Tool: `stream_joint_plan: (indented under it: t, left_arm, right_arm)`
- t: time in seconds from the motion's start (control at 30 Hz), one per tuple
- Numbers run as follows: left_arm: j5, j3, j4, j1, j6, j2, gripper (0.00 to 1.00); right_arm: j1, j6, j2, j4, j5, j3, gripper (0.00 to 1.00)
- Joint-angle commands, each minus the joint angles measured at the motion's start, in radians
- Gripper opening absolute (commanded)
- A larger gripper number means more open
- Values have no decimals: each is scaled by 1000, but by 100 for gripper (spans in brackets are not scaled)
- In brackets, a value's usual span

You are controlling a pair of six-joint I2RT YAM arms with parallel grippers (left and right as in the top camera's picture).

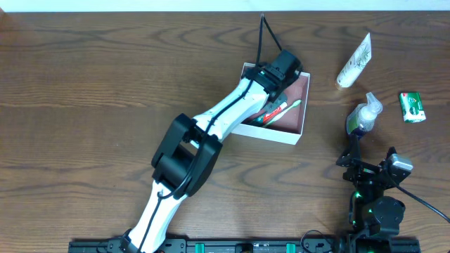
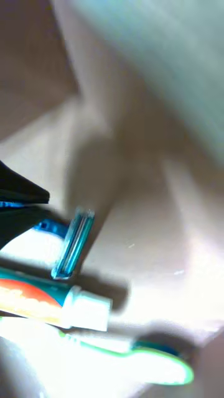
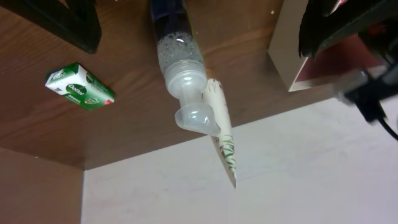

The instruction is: Pack container

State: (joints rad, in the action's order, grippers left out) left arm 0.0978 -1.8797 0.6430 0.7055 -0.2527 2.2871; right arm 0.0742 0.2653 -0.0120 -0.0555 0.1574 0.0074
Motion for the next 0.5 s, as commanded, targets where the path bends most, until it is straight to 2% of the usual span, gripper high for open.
stream_joint_plan:
  t: [0.0,0.2,0.37,0.4,0.43,0.47]
  left_arm:
    - [74,-18,-22,-5,-9,-86,6]
    - [129,-18,-54,-22,15,-145,6]
    - [352,-18,-74,-84,156,-156,8]
    - [381,-18,-73,-99,188,-158,15]
    - [403,-18,-72,-119,226,-163,30]
    - [413,-18,-69,-136,258,-165,36]
  right_arm:
    - [-16,-16,6,-4,7,-2,99]
    - [-16,-16,6,-4,7,-2,99]
    - [-16,-16,6,-4,7,-2,99]
    - [-16,-16,6,-4,7,-2,99]
    - [-16,-16,6,-4,7,-2,99]
    - [-16,-16,6,-4,7,-2,99]
